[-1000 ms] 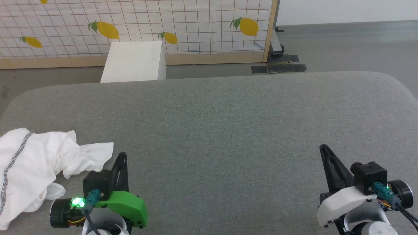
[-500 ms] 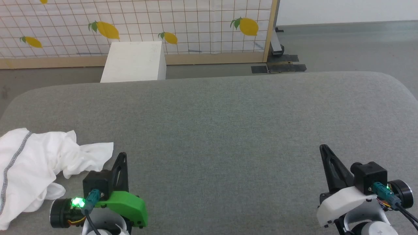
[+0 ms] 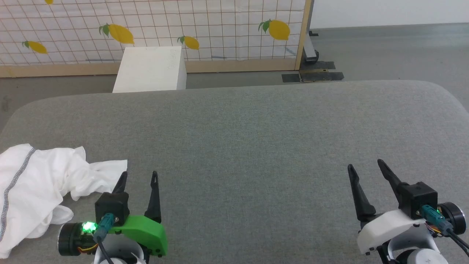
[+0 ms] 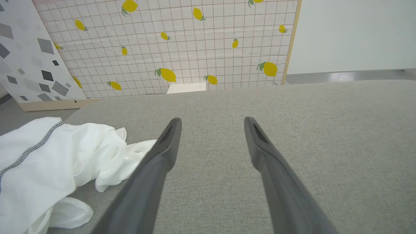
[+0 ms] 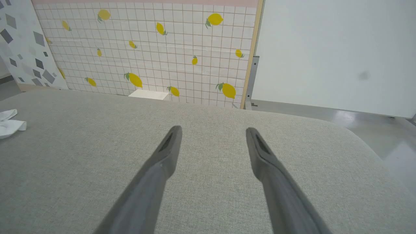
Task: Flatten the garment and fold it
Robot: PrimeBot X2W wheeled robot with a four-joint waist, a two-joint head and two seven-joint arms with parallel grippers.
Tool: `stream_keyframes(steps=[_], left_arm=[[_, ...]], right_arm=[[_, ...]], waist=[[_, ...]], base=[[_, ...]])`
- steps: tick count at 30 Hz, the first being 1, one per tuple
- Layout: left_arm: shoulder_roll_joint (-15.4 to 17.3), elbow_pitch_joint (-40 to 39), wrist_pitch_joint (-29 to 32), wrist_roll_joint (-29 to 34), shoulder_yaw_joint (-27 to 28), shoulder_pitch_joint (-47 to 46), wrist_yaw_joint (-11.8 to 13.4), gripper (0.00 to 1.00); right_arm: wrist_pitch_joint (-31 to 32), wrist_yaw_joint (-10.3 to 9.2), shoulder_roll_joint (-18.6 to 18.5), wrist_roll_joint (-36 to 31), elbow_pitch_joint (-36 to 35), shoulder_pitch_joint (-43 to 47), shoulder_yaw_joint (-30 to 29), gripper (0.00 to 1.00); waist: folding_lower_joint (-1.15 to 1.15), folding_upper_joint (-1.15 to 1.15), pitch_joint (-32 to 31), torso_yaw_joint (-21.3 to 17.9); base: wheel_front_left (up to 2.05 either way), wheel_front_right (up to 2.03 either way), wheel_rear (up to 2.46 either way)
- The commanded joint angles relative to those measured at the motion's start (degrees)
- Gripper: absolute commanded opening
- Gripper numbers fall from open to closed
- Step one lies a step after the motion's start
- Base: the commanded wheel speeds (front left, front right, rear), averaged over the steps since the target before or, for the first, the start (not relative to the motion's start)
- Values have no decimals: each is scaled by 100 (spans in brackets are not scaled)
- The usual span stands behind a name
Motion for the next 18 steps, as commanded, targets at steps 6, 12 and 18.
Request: stream_keyframes(steps=[6,12,18], left_arm=[[-2,-37,-128,15,-53,44,57,100],[-3,-58,-199,8,-85,69,99,100],[-1,-80,-271,9,-124,87,139,100]], right_arm=[[-126,-1,1,115,-26,24,-86,100],[-197,-1,2,198,-25,28,-154,100],[-270,-2,3,252,-34,36,-238,100]], waist=[[0,0,4,0],[0,0,8,-1],[0,0,22,17]], base=[[0,0,0],[0,0,0],[0,0,0]])
